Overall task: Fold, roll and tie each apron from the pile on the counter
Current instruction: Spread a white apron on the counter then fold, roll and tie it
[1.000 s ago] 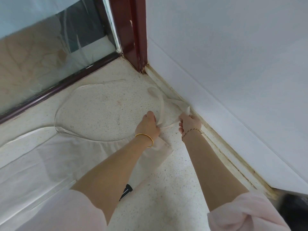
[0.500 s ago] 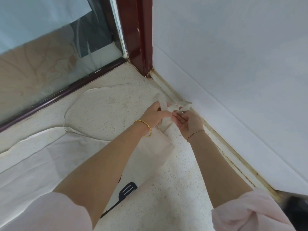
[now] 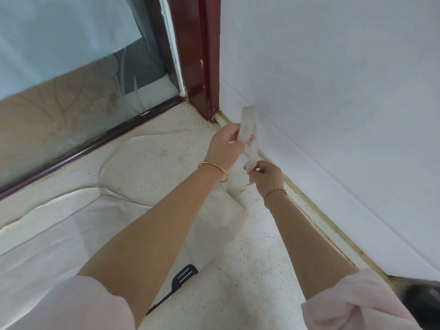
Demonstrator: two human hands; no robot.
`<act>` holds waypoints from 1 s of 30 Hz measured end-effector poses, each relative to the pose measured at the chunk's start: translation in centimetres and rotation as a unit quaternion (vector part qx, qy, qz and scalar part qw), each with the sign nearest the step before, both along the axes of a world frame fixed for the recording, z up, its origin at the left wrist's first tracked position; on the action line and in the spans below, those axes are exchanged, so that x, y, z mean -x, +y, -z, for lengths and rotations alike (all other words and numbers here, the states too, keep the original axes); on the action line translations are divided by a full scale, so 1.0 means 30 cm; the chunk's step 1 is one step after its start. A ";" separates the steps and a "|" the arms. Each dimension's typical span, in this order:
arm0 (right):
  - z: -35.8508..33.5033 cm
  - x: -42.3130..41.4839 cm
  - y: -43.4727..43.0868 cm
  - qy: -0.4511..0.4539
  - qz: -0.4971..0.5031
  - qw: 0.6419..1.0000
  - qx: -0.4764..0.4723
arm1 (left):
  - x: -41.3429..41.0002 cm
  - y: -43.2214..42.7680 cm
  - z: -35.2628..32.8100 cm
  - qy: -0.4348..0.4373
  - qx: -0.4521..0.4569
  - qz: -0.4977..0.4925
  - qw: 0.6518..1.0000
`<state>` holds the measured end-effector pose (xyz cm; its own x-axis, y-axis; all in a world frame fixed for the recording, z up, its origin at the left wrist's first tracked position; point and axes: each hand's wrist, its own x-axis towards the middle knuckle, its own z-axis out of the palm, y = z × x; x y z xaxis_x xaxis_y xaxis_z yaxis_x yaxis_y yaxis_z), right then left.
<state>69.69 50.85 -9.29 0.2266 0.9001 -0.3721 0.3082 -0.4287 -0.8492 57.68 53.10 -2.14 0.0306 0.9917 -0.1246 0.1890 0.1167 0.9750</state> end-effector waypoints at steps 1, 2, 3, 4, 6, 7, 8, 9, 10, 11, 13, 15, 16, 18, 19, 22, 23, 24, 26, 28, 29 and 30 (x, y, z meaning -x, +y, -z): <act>0.010 -0.003 -0.002 -0.050 -0.029 0.998 0.008 | -0.002 0.004 -0.021 -0.046 0.015 -0.007 0.999; 0.019 -0.006 -0.006 -0.095 -0.056 0.994 0.016 | -0.003 0.005 -0.040 -0.082 0.028 -0.011 0.996; 0.031 -0.009 -0.011 -0.129 -0.075 0.989 0.023 | -0.004 0.004 -0.058 -0.102 0.032 -0.009 0.994; 0.043 -0.013 -0.017 -0.150 -0.083 0.985 0.033 | -0.004 0.004 -0.071 -0.101 0.029 -0.003 0.994; 0.068 -0.020 -0.029 -0.170 -0.074 0.982 0.048 | -0.006 0.007 -0.084 -0.069 0.022 0.023 0.997; 0.080 -0.023 -0.033 -0.174 -0.060 0.981 0.055 | -0.006 0.006 -0.087 -0.050 0.024 0.040 0.998; 0.088 -0.026 -0.037 -0.173 -0.039 0.982 0.062 | -0.005 0.007 -0.087 -0.030 0.027 0.057 0.998; 0.094 -0.029 -0.038 -0.164 -0.013 0.984 0.067 | -0.001 0.007 -0.087 -0.011 0.027 0.070 0.997; 0.098 -0.033 -0.040 -0.150 0.018 0.986 0.073 | 0.006 0.008 -0.087 0.010 0.023 0.078 0.997; 0.103 -0.038 -0.041 -0.134 0.052 0.987 0.077 | 0.015 0.009 -0.087 0.030 0.018 0.087 0.996; 0.105 -0.048 -0.045 -0.108 0.114 0.985 0.077 | 0.032 0.010 -0.098 0.085 0.002 0.114 0.990; 0.100 -0.054 -0.050 -0.094 0.149 0.982 0.073 | 0.049 0.016 -0.113 0.175 -0.023 0.149 0.973; 0.096 -0.053 -0.052 -0.090 0.161 0.981 0.068 | 0.055 0.021 -0.121 0.238 -0.040 0.163 0.957; 0.090 -0.047 -0.056 -0.079 0.181 0.979 0.050 | 0.060 0.028 -0.135 0.386 -0.073 0.172 0.903; 0.089 -0.043 -0.055 -0.074 0.189 0.978 0.042 | 0.058 0.029 -0.138 0.455 -0.084 0.167 0.870; 0.084 -0.031 -0.050 -0.054 0.196 0.979 0.016 | 0.052 0.015 -0.144 0.582 -0.109 0.114 0.798; 0.079 -0.029 -0.049 -0.045 0.194 0.980 0.003 | 0.048 0.008 -0.145 0.598 -0.110 0.090 0.789; 0.074 -0.027 -0.046 -0.039 0.188 0.981 -0.012 | 0.045 0.003 -0.143 0.604 -0.107 0.070 0.787; 0.061 -0.023 -0.044 -0.034 0.167 0.984 -0.044 | 0.040 0.000 -0.136 0.592 -0.101 0.036 0.799; 0.049 -0.018 -0.039 -0.031 0.145 0.987 -0.065 | 0.035 -0.002 -0.136 0.554 -0.111 0.008 0.825; 0.045 -0.016 -0.037 -0.028 0.136 0.987 -0.075 | 0.031 -0.003 -0.136 0.533 -0.120 -0.003 0.838; 0.041 -0.015 -0.035 -0.027 0.129 0.988 -0.083 | 0.026 -0.004 -0.138 0.513 -0.130 -0.011 0.848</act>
